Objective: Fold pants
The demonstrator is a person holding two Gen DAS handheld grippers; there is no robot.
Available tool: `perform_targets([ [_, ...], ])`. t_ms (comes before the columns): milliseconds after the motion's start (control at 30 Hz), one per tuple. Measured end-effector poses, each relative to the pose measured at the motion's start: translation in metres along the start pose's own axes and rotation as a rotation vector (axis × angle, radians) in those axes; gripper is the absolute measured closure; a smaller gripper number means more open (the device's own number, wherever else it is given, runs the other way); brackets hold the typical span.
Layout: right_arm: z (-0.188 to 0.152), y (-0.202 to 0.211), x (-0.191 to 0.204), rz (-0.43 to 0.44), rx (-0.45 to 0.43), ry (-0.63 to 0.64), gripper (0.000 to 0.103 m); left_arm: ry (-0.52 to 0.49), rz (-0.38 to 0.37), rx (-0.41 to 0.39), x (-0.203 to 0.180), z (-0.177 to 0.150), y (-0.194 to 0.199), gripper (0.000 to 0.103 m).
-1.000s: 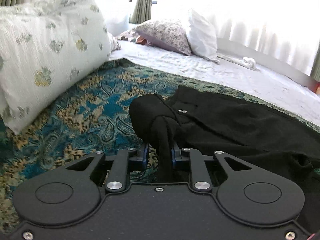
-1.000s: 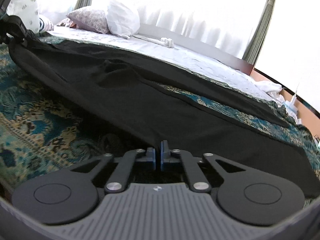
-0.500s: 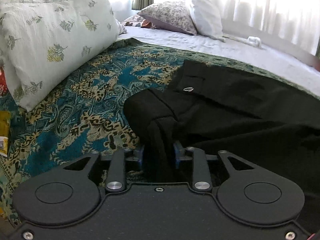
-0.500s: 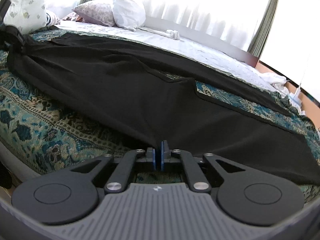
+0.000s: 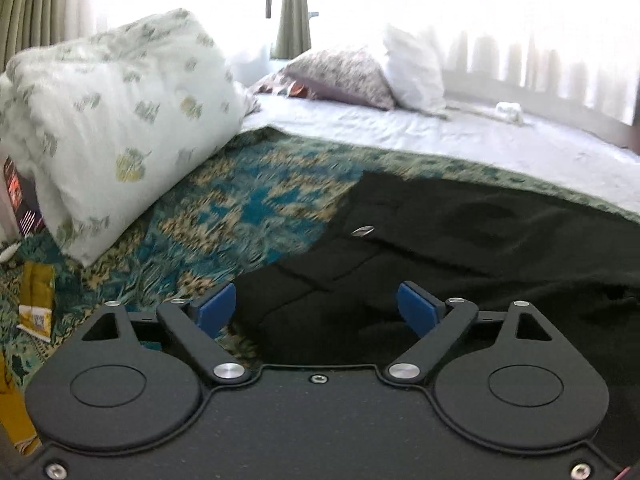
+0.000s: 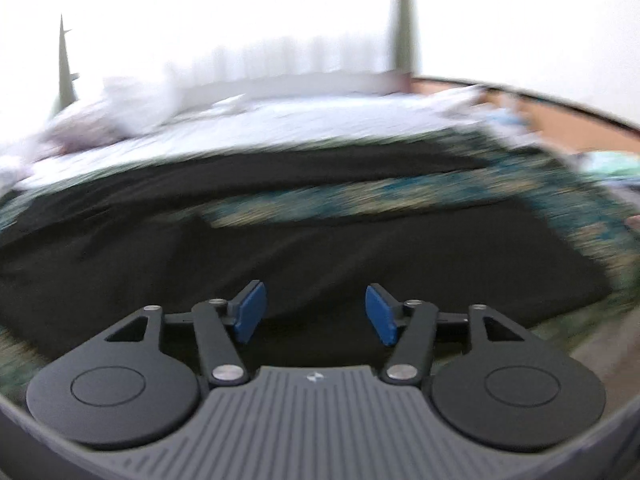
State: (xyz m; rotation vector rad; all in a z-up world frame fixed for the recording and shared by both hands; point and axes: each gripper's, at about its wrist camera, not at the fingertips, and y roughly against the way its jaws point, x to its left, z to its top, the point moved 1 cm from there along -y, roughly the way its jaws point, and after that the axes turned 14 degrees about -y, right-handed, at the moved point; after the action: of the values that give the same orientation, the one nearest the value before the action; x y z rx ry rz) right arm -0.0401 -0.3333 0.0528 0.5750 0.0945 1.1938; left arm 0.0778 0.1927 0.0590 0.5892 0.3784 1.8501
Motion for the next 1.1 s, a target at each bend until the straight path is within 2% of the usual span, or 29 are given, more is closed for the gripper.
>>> perform_targets([
  [200,0.048,-0.045,-0.089,-0.221,-0.086,-0.092,0.028,-0.058,-0.066,-0.064,-0.036,0.003,0.018,0.014],
  [333,0.058,-0.073,-0.141,-0.333,-0.102,-0.154,0.028,-0.098,-0.092,-0.048,-0.056,-0.007,0.014,0.014],
  [467,0.057,-0.097,-0.175,-0.353,-0.087,-0.187,0.025,-0.118,-0.088,-0.007,-0.069,-0.018,0.005,0.015],
  [567,0.052,-0.117,-0.185,-0.311,-0.025,-0.186,0.012,-0.127,-0.075,0.028,-0.077,-0.024,-0.002,0.015],
  [600,0.05,-0.122,-0.185,-0.297,-0.009,-0.179,0.004,-0.129,-0.073,0.037,-0.078,-0.026,-0.004,0.015],
  [667,0.047,-0.132,-0.183,-0.301,-0.009,-0.121,0.001,-0.131,-0.069,0.055,-0.079,-0.03,-0.008,0.015],
  [700,0.046,-0.134,-0.178,-0.31,0.0,-0.097,0.006,-0.131,-0.067,0.063,-0.079,-0.031,-0.009,0.016],
  [733,0.044,-0.134,-0.174,-0.312,-0.005,-0.081,0.021,-0.13,-0.066,0.073,-0.08,-0.032,-0.011,0.016],
  [767,0.044,-0.133,-0.172,-0.29,-0.003,-0.078,0.031,-0.127,-0.065,0.085,-0.081,-0.034,-0.014,0.016],
  [833,0.044,-0.129,-0.166,-0.295,-0.013,-0.083,0.071,-0.116,-0.065,0.096,-0.081,-0.038,-0.017,0.015],
  [900,0.044,-0.126,-0.163,-0.287,-0.023,-0.079,0.091,-0.109,-0.064,0.092,-0.081,-0.039,-0.017,0.015],
  [1000,0.042,-0.12,-0.161,-0.325,-0.051,-0.062,0.094,-0.116,-0.065,0.095,-0.08,-0.039,-0.019,0.015],
  [1100,0.038,-0.116,-0.163,-0.416,-0.095,-0.065,0.094,-0.102,-0.071,0.102,-0.078,-0.039,-0.02,0.014],
])
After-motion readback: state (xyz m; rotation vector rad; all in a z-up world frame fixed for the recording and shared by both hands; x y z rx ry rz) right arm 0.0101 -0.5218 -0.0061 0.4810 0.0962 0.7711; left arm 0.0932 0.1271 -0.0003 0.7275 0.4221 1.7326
